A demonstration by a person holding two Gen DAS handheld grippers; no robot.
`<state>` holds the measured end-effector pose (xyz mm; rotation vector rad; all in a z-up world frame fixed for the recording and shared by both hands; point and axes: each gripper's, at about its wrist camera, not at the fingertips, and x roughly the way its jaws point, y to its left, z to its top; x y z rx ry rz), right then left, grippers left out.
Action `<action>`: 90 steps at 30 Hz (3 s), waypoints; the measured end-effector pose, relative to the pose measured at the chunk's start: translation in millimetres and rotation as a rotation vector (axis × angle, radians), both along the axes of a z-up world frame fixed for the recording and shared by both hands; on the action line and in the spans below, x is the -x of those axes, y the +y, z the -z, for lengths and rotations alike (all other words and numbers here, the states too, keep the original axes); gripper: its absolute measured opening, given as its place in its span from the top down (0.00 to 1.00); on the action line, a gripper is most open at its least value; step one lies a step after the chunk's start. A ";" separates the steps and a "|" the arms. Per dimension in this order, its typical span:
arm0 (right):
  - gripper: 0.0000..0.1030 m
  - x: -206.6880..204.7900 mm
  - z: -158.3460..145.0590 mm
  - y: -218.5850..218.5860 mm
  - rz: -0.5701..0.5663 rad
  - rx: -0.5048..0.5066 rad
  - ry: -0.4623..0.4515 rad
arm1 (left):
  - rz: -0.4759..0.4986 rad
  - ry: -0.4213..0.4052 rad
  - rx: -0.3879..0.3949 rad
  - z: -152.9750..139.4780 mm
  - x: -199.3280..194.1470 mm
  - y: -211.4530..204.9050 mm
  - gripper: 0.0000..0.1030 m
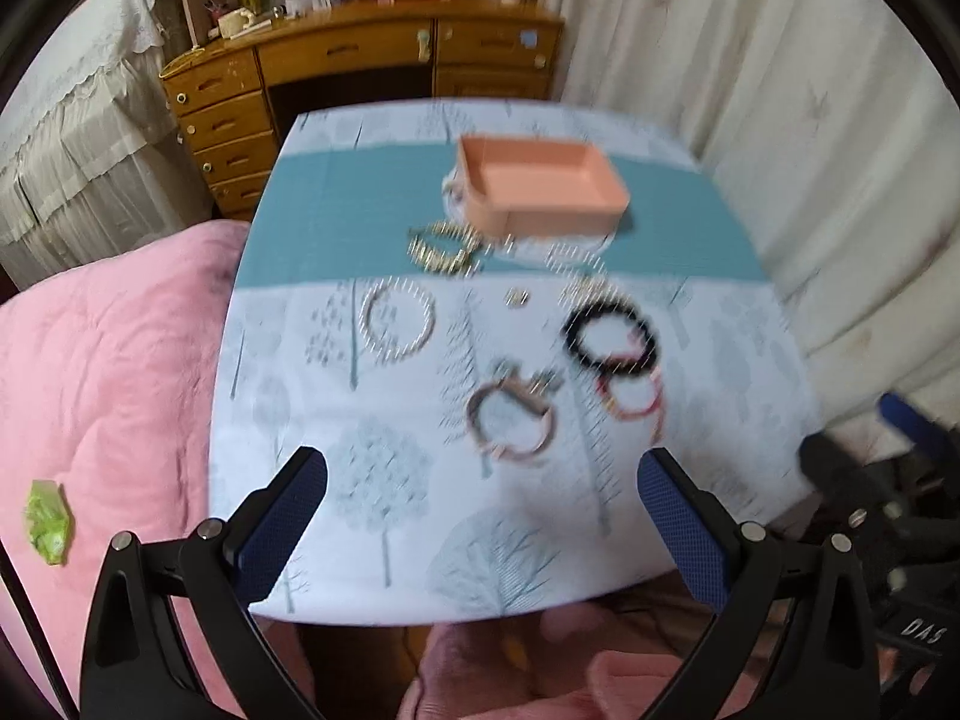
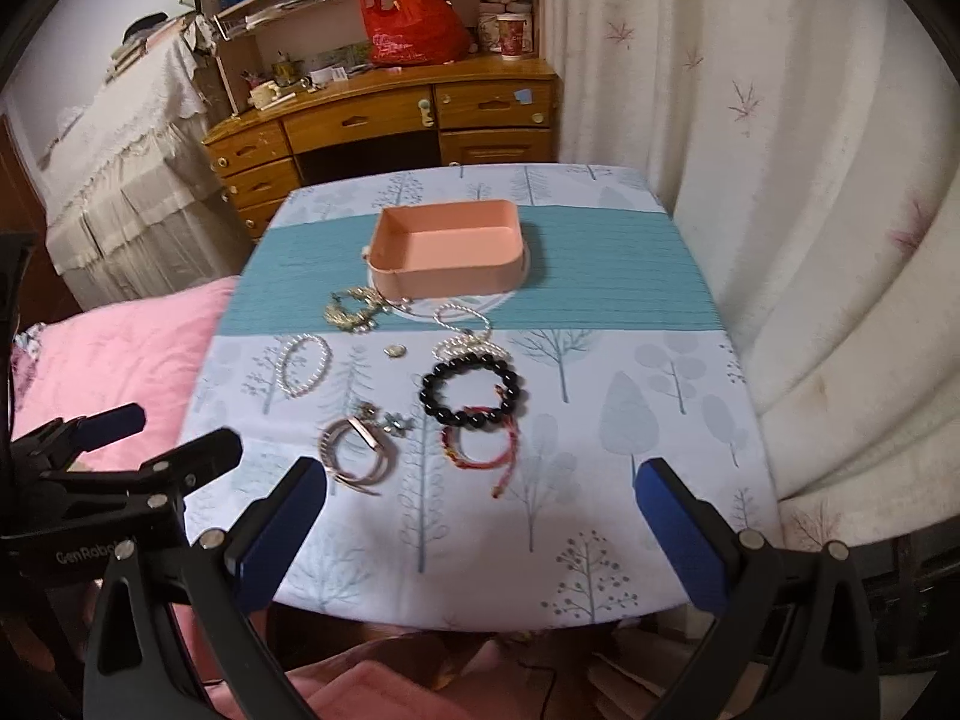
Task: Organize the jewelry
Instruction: 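Move the left tool to the beige-strap watch and close on it, then lift the watch with the left tool and release it into the pink tray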
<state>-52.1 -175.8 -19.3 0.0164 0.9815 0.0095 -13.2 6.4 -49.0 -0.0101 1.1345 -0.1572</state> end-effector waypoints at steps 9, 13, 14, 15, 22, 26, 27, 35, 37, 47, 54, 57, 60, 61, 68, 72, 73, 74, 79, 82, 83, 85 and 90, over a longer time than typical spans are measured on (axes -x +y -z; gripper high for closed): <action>0.01 14.0 57.0 17.2 0.005 0.002 0.071 | 0.207 -0.040 -0.027 60.1 17.9 -1.0 0.01; 0.03 22.4 67.8 30.3 -0.020 0.105 0.061 | 0.311 -0.055 -0.082 76.9 15.3 -16.5 0.01; 0.04 24.5 69.2 34.5 -0.042 0.152 0.055 | 0.333 -0.056 -0.088 80.2 13.8 -19.9 0.01; 0.06 25.9 69.6 37.5 -0.061 0.191 0.046 | 0.348 -0.061 -0.092 82.7 12.0 -22.9 0.01; 0.33 19.8 84.3 36.4 -0.175 0.207 0.030 | 0.374 -0.084 -0.134 102.0 -16.3 -43.0 0.01; 0.57 2.9 108.0 42.3 -0.324 0.282 0.011 | 0.378 -0.098 -0.153 116.9 -35.6 -57.2 0.01; 0.64 -1.6 113.1 43.1 -0.363 0.297 0.004 | 0.382 -0.105 -0.156 120.4 -40.1 -61.7 0.01; 0.75 -46.4 145.5 37.6 -0.591 0.263 -0.026 | 0.374 -0.052 -0.232 147.3 -66.5 -85.3 0.06; 0.76 -54.2 153.4 36.9 -0.630 0.273 -0.021 | 0.356 -0.039 -0.203 149.8 -70.9 -82.0 0.11; 0.84 -72.9 174.9 36.7 -0.686 0.184 0.070 | 0.243 0.034 -0.076 148.0 -74.5 -62.5 0.48; 0.89 -95.8 173.1 26.9 -0.605 0.002 0.177 | 0.223 0.062 -0.094 141.2 -79.3 -56.4 0.50; 0.89 -103.2 162.8 16.5 -0.540 -0.161 0.217 | 0.209 0.055 -0.091 128.9 -80.6 -46.6 0.50; 0.90 -111.4 142.9 7.7 -0.489 -0.300 0.211 | 0.200 0.051 -0.099 110.9 -85.7 -36.9 0.50; 0.91 -114.0 134.4 6.3 -0.478 -0.324 0.203 | 0.198 0.044 -0.103 104.9 -87.4 -35.6 0.50; 0.98 -130.3 77.3 5.7 -0.465 -0.380 0.063 | 0.162 -0.044 -0.092 46.9 -106.8 -21.1 0.50; 0.98 -135.4 64.5 2.9 -0.461 -0.346 0.038 | 0.158 -0.122 -0.072 15.5 -121.3 -19.9 0.50; 0.98 -135.2 67.2 3.5 -0.463 -0.331 0.055 | 0.160 -0.146 -0.070 9.4 -127.0 -21.2 0.50; 0.98 -135.6 69.8 4.1 -0.465 -0.318 0.070 | 0.160 -0.170 -0.062 3.7 -133.4 -22.8 0.50; 0.98 -127.1 92.8 1.9 -0.456 -0.246 0.143 | 0.160 -0.261 0.014 -10.7 -173.3 -29.9 0.50; 0.98 -122.8 105.3 -1.0 -0.424 -0.246 0.179 | 0.158 -0.300 0.041 -8.8 -198.4 -37.1 0.50; 0.98 -120.5 109.3 -2.4 -0.411 -0.251 0.191 | 0.154 -0.310 0.049 -6.5 -207.2 -40.6 0.50; 0.98 -118.5 117.2 -3.9 -0.392 -0.254 0.210 | 0.140 -0.321 0.067 -0.8 -220.5 -46.5 0.48; 0.97 -111.7 138.3 -5.3 -0.328 -0.250 0.268 | 0.102 -0.269 0.094 22.6 -244.1 -54.6 0.13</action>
